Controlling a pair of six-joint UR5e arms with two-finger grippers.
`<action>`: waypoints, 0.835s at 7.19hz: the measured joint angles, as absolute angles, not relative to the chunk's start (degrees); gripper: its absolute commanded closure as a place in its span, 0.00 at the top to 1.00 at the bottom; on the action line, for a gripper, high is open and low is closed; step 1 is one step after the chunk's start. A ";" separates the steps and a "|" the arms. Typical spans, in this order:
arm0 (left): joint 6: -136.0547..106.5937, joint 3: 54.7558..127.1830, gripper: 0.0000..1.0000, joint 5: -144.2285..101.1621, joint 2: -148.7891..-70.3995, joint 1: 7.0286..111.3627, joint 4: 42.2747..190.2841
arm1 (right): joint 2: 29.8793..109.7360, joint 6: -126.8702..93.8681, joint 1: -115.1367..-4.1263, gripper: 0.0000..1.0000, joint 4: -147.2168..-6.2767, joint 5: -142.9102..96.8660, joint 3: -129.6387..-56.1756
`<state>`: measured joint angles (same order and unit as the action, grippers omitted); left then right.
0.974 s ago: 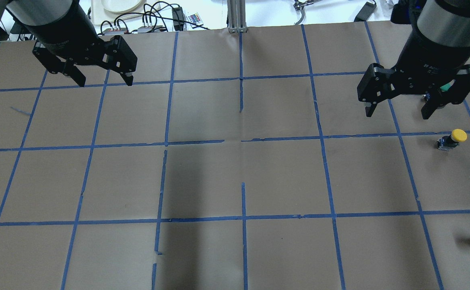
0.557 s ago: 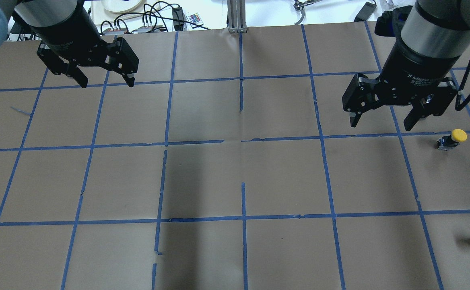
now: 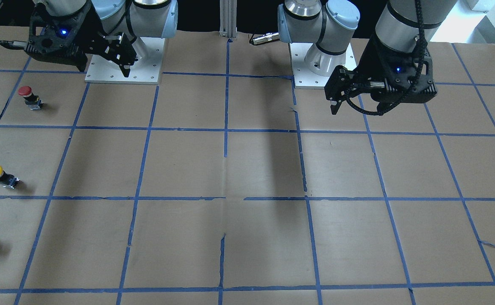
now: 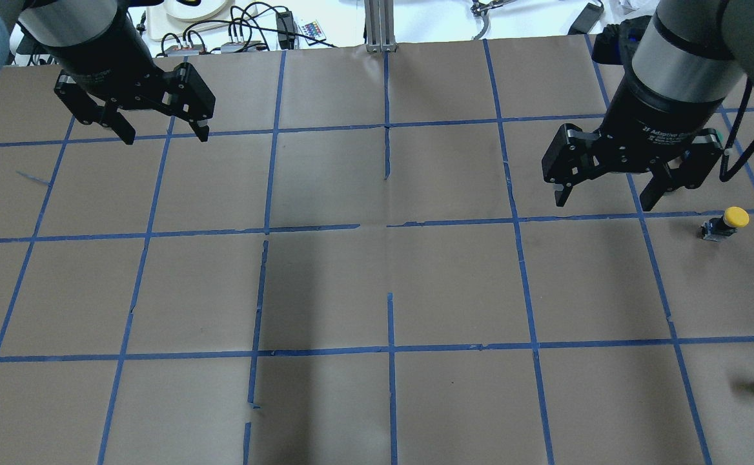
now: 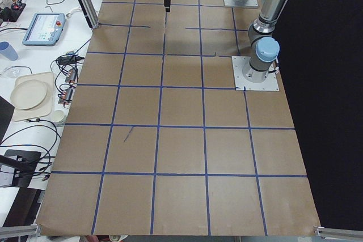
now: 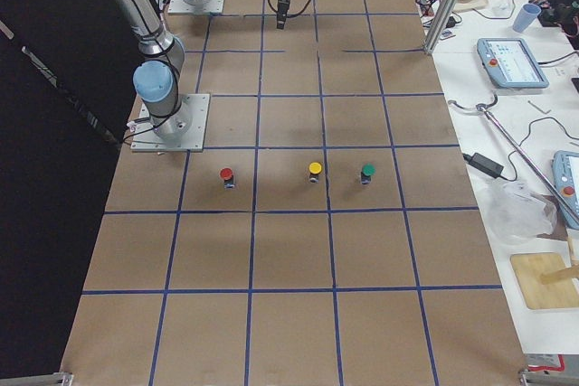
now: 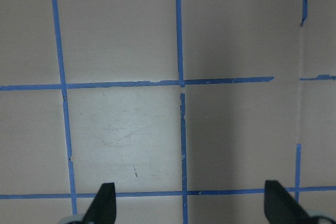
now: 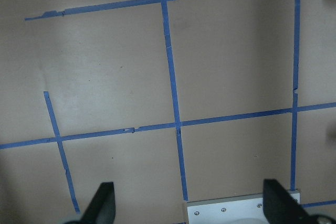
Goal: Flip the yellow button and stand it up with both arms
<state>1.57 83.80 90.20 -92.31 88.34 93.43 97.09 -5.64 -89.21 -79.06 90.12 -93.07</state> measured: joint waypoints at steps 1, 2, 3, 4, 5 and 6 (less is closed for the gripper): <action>1.34 83.67 1.00 90.17 -92.65 88.16 93.41 | 97.08 -5.37 -89.21 1.00 -79.10 90.21 -93.12; 1.17 83.75 1.00 90.28 -93.12 88.19 93.37 | 97.07 -5.26 -89.21 1.00 -79.10 90.27 -93.13; 1.10 83.76 1.00 90.42 -93.54 88.41 93.37 | 97.05 -5.21 -89.21 1.00 -79.08 90.32 -93.11; 1.19 83.61 1.00 90.49 -93.65 88.68 93.40 | 97.04 -5.20 -89.21 1.00 -79.05 90.38 -93.11; 1.43 83.71 1.00 90.51 -93.50 88.89 93.42 | 97.05 -5.19 -89.21 1.00 -79.02 90.46 -93.13; 1.58 83.97 1.00 90.51 -93.31 89.03 93.42 | 97.08 -5.19 -89.21 1.00 -79.03 90.50 -93.13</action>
